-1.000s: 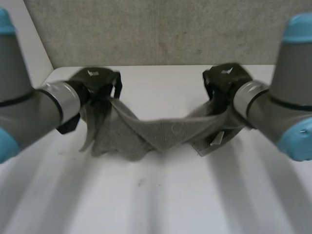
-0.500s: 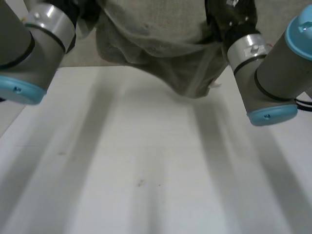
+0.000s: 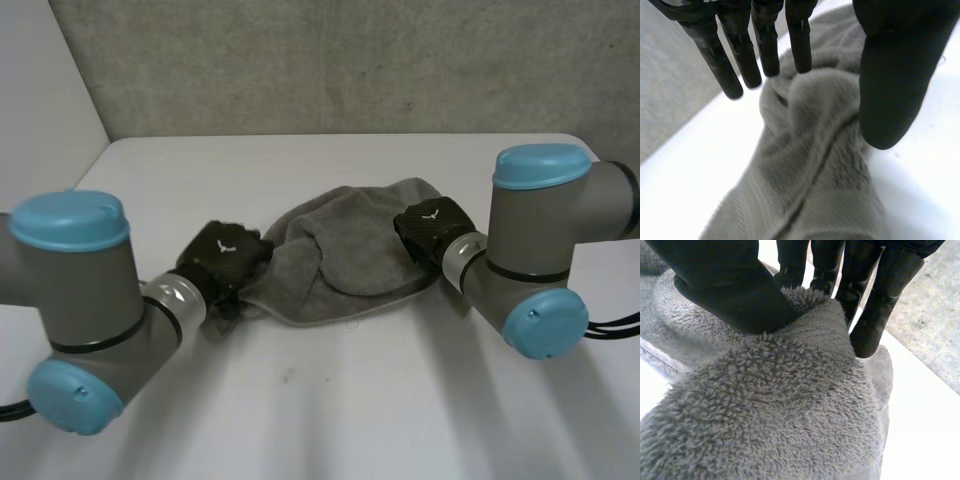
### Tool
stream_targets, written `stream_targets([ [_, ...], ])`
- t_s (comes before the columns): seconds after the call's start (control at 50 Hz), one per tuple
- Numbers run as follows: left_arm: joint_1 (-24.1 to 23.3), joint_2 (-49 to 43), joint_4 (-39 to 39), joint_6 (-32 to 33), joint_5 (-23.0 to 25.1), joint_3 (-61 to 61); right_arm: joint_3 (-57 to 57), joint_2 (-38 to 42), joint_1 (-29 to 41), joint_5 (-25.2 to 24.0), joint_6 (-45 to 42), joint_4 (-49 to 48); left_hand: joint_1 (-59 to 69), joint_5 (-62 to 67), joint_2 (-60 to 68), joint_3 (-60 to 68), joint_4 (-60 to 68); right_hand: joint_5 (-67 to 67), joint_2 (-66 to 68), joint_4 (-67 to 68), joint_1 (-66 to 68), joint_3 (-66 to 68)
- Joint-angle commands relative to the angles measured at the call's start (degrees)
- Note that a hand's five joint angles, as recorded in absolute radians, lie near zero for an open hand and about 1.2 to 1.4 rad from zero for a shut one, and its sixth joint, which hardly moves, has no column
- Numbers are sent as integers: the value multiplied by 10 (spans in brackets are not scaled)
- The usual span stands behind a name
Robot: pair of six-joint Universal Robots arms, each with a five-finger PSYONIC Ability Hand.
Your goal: Fold the towel.
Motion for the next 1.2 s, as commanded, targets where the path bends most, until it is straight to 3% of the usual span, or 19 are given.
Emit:
stream_targets([
  [0.02,5,47,-1,-1,2,1,40,-41,-2,3,8,1,-106,-106,-102,-102,-101,112,55,25,135,56],
  [0.14,62,41,-1,-1,9,11,65,-51,-5,2,15,-3,-99,-99,-95,-95,-94,112,55,25,135,56],
  [0.34,148,8,-7,-1,111,-6,71,-48,-19,-2,44,-12,-77,-77,-73,-74,-72,112,55,25,135,56],
  [0.46,171,-30,-6,2,142,-4,76,-47,-22,-3,47,-15,-44,-44,-40,-40,-39,112,55,25,135,56],
  [0.74,178,-77,-1,5,143,10,82,-41,-22,-3,47,-17,8,9,13,12,14,112,55,25,135,56],
  [0.78,179,-81,0,3,144,17,82,-39,-22,-3,47,-21,132,132,136,136,137,112,55,25,135,56],
  [0.8,179,-81,0,3,144,17,82,-39,-22,-3,47,-21,133,133,137,137,138,112,55,25,135,56],
  [0.84,179,-85,0,0,143,28,86,-38,-22,-3,46,-23,305,305,310,309,310,112,55,25,135,56],
  [0.96,177,-80,-1,-5,143,42,89,-35,-22,-2,44,-23,516,516,520,520,521,112,55,25,135,56],
  [1.12,166,-73,-7,-11,140,52,81,-40,-22,1,42,-18,540,540,544,544,545,112,55,25,135,56],
  [1.16,165,-66,-8,-11,139,55,80,-47,-24,1,42,-16,540,540,544,544,545,50,-6,-36,73,-6],
  [1.2,163,-36,-8,-15,139,57,82,-73,-35,1,45,-7,540,540,544,544,545,-422,-479,-509,-399,-478],
])
